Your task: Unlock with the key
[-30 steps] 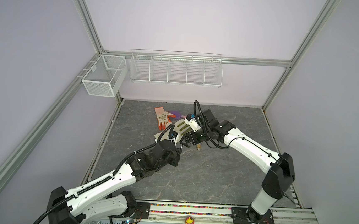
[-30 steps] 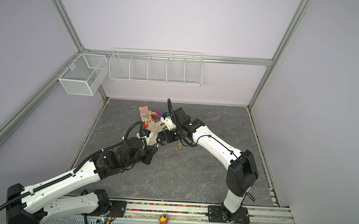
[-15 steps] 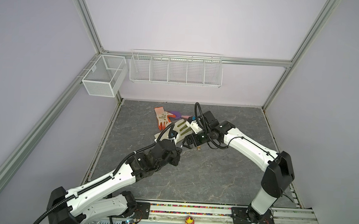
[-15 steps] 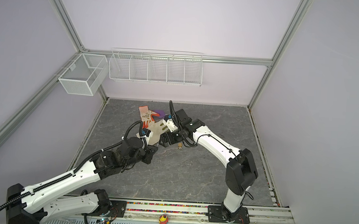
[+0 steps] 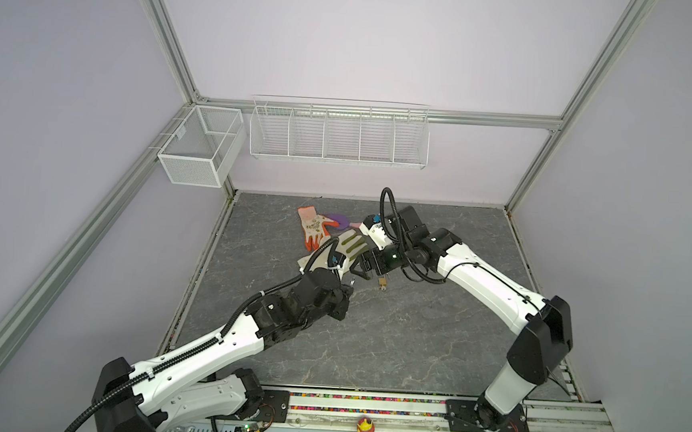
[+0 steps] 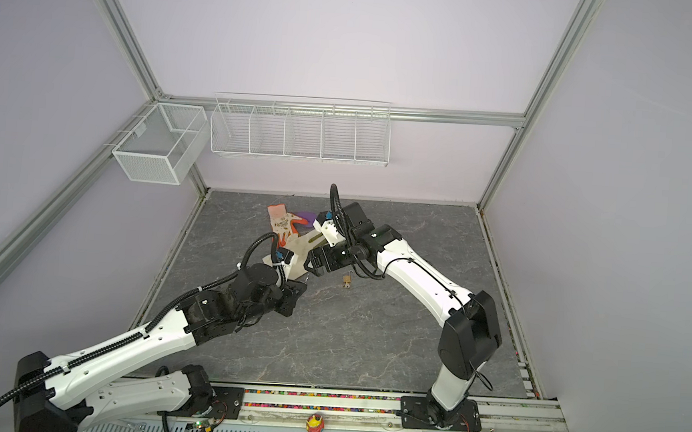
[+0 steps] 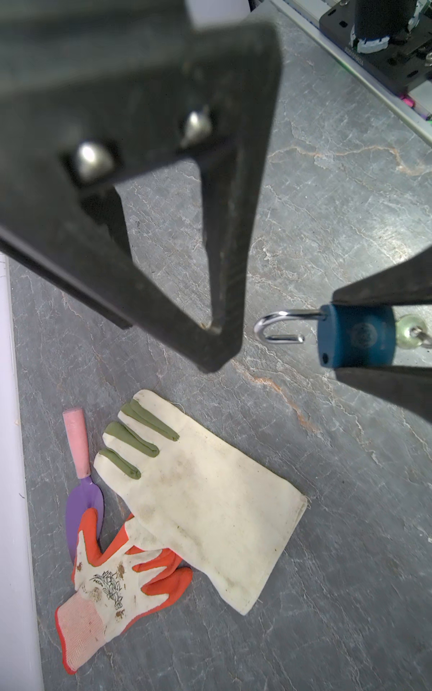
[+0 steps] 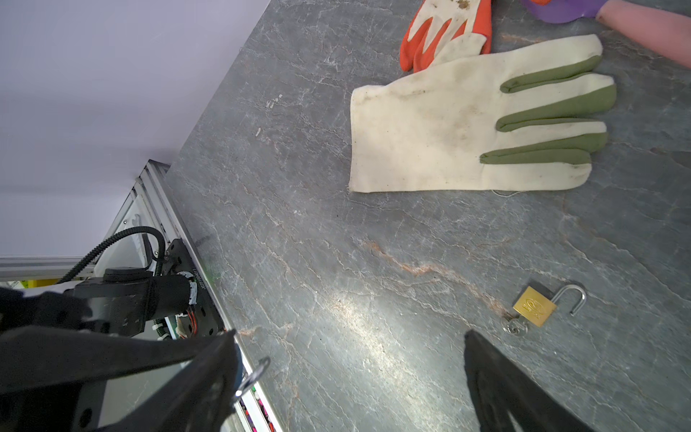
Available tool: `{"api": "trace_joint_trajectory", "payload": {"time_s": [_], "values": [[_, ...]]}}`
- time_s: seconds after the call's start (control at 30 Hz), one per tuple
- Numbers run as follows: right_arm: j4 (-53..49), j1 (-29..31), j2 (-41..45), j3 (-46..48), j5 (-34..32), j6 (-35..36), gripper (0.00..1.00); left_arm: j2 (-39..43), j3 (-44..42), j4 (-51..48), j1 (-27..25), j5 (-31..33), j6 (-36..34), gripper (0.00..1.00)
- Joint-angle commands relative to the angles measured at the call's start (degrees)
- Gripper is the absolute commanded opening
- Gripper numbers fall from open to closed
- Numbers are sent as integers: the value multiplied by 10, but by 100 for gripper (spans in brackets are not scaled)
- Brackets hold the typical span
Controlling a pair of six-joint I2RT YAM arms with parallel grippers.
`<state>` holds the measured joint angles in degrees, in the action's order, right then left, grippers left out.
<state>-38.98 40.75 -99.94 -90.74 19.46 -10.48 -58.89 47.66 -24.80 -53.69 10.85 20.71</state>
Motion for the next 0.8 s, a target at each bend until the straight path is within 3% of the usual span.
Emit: {"api": "trace_joint_trajectory", "payload": {"time_s": [0.0, 0.3, 0.77], "values": [[-32, 3, -17, -14, 6, 19, 95, 3, 7, 5, -1, 5, -11, 0], [-70, -1, -34, -16, 23, 42, 95, 4, 1, 9, -1, 7, -7, 0], [-49, -16, 19, 47, 43, 28, 95, 2, -7, 16, -1, 11, 2, 0]]}}
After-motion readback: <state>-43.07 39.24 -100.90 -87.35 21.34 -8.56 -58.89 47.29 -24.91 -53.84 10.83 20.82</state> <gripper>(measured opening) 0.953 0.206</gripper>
